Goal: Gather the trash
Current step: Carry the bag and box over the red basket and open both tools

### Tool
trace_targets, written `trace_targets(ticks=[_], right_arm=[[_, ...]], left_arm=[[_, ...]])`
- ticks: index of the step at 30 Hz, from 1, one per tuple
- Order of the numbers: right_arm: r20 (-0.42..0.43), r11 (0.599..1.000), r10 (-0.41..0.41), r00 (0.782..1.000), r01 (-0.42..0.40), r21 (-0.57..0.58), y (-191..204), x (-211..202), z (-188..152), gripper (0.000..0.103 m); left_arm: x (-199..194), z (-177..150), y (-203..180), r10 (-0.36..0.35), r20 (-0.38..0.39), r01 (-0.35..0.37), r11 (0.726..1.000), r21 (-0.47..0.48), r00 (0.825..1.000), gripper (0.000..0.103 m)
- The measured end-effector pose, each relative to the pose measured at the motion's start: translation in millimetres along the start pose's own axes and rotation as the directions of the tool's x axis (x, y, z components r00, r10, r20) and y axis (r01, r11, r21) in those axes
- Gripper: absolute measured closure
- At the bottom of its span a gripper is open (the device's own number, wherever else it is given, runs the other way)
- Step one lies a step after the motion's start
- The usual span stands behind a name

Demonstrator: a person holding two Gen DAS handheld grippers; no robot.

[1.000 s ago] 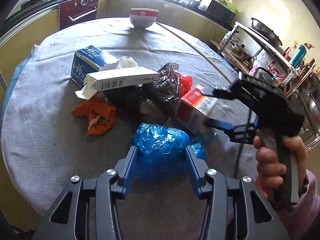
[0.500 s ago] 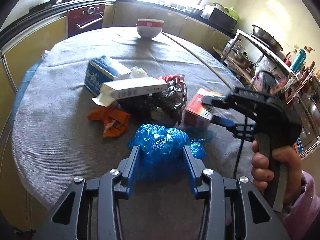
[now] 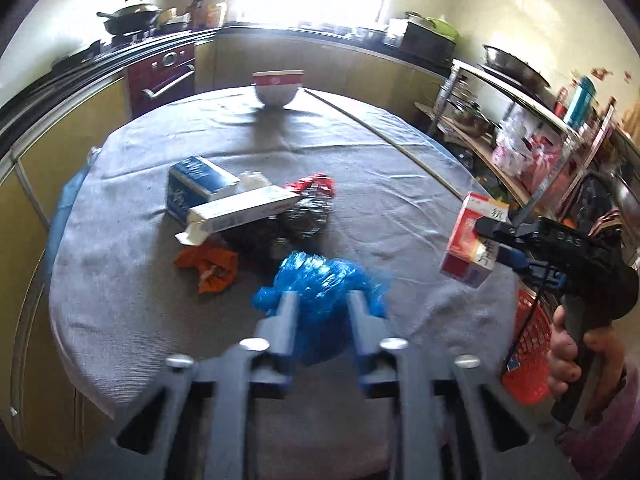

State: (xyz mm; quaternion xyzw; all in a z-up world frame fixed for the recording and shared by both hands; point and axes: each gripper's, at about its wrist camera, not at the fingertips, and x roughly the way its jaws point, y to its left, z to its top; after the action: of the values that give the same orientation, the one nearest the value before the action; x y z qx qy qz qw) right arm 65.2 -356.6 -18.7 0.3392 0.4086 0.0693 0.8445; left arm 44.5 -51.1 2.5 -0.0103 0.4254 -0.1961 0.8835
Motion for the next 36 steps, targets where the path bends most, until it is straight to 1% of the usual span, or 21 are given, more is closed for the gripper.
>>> trace_targets(ticks=[5,8,9,11,12,13,15,17,19,22,24,25,26,28,29,34,36], right_arm=[[0.073,0.998,-0.008,0.997,0.012,-0.064,-11,-46,-4,0.046],[0.095,0.997,-0.019,0.995,0.026,-0.074,-21,-66,-7,0.046],[0.100,0.997,-0.020,0.995,0.028,-0.070,-26,-73,-9,0.046],[0.105,0.997,-0.028,0.994,0.034,-0.063,-37,-82,-12,0.046],[0.106,0.998,-0.029,0.994,0.035,-0.054,-43,-87,-15,0.046],[0.104,0.999,-0.026,0.994,0.031,-0.043,-50,-90,-17,0.046],[0.100,0.999,-0.023,0.995,0.025,-0.026,-61,-95,-20,0.046],[0.098,0.999,-0.032,0.995,0.034,-0.017,-69,-99,-26,0.046],[0.099,0.999,-0.044,0.994,0.044,-0.007,-78,-104,-29,0.046],[0.107,0.997,-0.078,0.991,0.078,0.001,-89,-112,-33,0.046],[0.110,0.996,-0.095,0.989,0.094,0.012,-97,-118,-33,0.046],[0.113,0.995,-0.101,0.989,0.099,0.023,-102,-121,-33,0.046],[0.115,0.994,-0.106,0.988,0.103,0.032,-106,-125,-33,0.046],[0.120,0.992,-0.123,0.985,0.118,0.045,-113,-131,-34,0.046],[0.122,0.991,-0.132,0.984,0.126,0.051,-117,-134,-34,0.046],[0.127,0.985,-0.164,0.978,0.154,0.083,-139,-148,-38,0.046],[0.132,0.981,-0.177,0.975,0.165,0.098,-147,-155,-40,0.046]], left_arm=[[0,2,-23,0.002,0.002,-0.002,0.999,0.047,1.000,0.089],[3,1,-17,0.027,-0.009,-0.027,0.999,0.020,1.000,0.089],[3,-1,-14,0.030,-0.013,-0.030,0.999,0.018,0.999,0.087],[5,-5,-3,0.052,-0.023,-0.051,0.999,0.018,0.998,0.060],[5,-7,1,0.062,-0.028,-0.062,0.998,0.014,0.998,0.026],[6,-8,8,0.080,-0.025,-0.080,0.997,0.002,0.996,0.020],[11,-9,19,0.090,-0.037,-0.091,0.996,-0.016,0.995,0.020],[23,-9,27,0.057,-0.084,-0.060,0.997,-0.038,0.995,0.020],[36,-9,34,0.030,-0.124,-0.041,0.995,-0.091,0.992,0.020],[58,-9,35,-0.046,-0.165,0.022,0.990,-0.143,0.985,0.020],[65,-10,35,-0.055,-0.171,0.025,0.985,-0.169,0.984,0.022],[68,-10,35,-0.080,-0.166,0.048,0.980,-0.191,0.983,0.022],[70,-10,36,-0.094,-0.165,0.059,0.976,-0.209,0.982,0.024],[75,-11,36,-0.115,-0.171,0.073,0.970,-0.234,0.979,0.045],[77,-10,35,-0.122,-0.171,0.079,0.968,-0.238,0.978,0.045],[75,-6,19,-0.071,-0.160,0.038,0.979,-0.201,0.985,0.050],[71,-3,10,-0.082,-0.151,0.053,0.981,-0.186,0.985,0.050]])
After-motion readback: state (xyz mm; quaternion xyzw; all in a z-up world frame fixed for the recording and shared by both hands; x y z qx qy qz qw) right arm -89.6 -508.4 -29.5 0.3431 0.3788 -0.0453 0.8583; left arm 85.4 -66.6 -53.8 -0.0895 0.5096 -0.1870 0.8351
